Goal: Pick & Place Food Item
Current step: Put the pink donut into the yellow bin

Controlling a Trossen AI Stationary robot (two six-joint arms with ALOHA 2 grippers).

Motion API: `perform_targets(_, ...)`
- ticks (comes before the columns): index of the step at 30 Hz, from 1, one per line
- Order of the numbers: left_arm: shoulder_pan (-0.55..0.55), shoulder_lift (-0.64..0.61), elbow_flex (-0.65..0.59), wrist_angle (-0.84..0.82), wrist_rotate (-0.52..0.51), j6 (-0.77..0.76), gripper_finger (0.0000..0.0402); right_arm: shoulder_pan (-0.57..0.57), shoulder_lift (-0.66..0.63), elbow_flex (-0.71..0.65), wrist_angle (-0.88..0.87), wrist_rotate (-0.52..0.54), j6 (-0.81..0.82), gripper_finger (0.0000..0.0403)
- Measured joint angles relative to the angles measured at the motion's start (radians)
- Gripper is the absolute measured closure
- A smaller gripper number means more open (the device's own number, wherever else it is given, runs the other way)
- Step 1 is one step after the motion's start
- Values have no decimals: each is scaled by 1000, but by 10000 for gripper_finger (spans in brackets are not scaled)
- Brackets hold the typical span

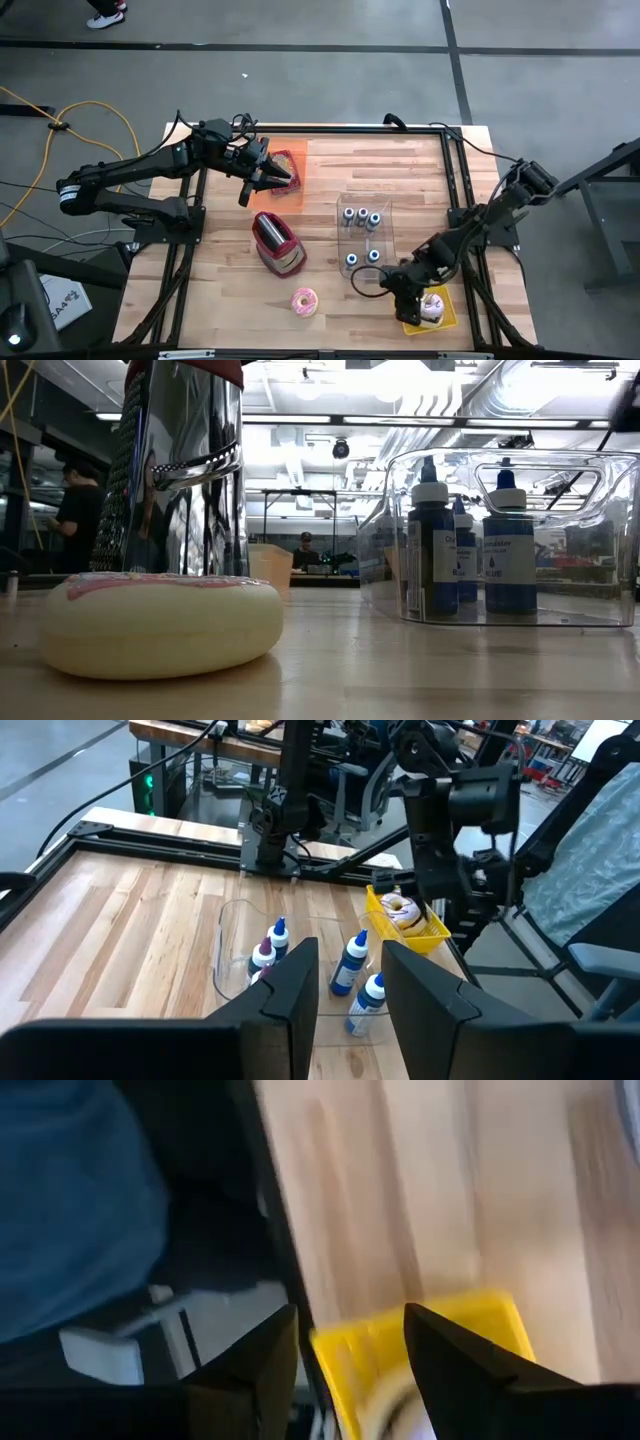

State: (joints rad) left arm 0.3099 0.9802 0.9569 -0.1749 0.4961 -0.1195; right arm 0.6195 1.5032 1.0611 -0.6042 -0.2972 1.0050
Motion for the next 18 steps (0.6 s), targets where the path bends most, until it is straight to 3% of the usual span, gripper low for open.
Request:
perform_targets(7,-25,0,0,-22,3,-1,293,-32,0,0,155,161,-68,233)
perform_targets(12,-124,0,0,-37,-18,4,293,-46,3,0,202,265,-86,236)
perform_targets(18,-335,-19,0,-39,-283,58,293,-53,8,0,290,339,-197,235)
